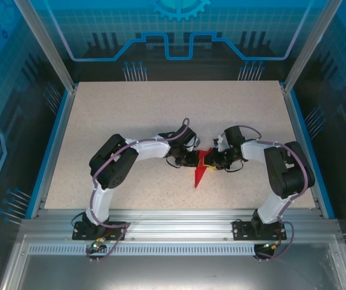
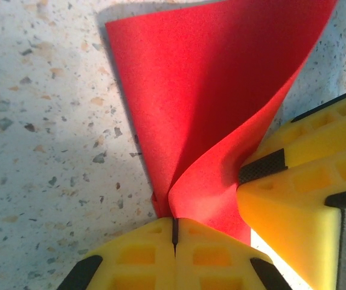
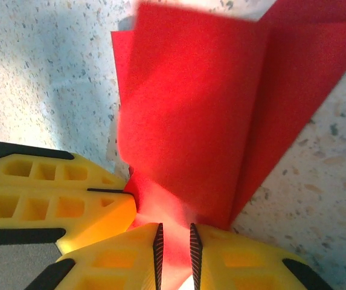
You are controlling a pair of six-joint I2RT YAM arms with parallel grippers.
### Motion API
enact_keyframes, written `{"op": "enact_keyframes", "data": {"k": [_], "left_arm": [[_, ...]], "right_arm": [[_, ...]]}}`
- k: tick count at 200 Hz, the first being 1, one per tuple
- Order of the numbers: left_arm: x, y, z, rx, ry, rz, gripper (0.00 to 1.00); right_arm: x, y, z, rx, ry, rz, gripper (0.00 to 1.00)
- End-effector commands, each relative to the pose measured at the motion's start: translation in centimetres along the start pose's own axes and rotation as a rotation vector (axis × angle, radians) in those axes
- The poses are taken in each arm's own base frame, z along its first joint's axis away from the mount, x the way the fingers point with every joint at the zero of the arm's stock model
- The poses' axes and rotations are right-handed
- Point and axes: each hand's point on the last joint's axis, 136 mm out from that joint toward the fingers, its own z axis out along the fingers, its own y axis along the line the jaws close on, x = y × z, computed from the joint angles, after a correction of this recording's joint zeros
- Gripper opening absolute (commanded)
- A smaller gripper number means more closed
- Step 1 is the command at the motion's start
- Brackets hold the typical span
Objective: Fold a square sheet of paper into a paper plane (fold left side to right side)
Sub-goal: Fold the wing for the fifth time at the center of the table.
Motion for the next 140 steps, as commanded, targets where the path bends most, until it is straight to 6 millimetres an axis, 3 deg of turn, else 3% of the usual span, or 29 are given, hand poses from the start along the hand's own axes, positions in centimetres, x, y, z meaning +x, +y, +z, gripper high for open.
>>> {"op": "enact_keyframes", "data": {"k": [1, 26, 97, 140], "left_arm": [[0.3, 2.1, 0.7, -0.057, 0.024, -0.031, 0.0], [0.1, 1.3, 0.2, -0.025, 0.016, -0.025, 0.02], [-0.5, -1.4, -5.7, 0.023, -0.083, 0.014, 0.41], [1.9, -3.3, -8.2, 0.123, -0.084, 0.001, 0.39]], "right_arm": [[0.2, -1.1, 0.6, 0.061, 0.021, 0.021, 0.22], [0.6, -2.1, 0.6, 0.117, 0.038, 0.05, 0.22], [1.3, -4.0, 1.2, 0.192, 0.073, 0.106, 0.21], [1.1, -3.9, 1.2, 0.185, 0.071, 0.103, 0.21]]}}
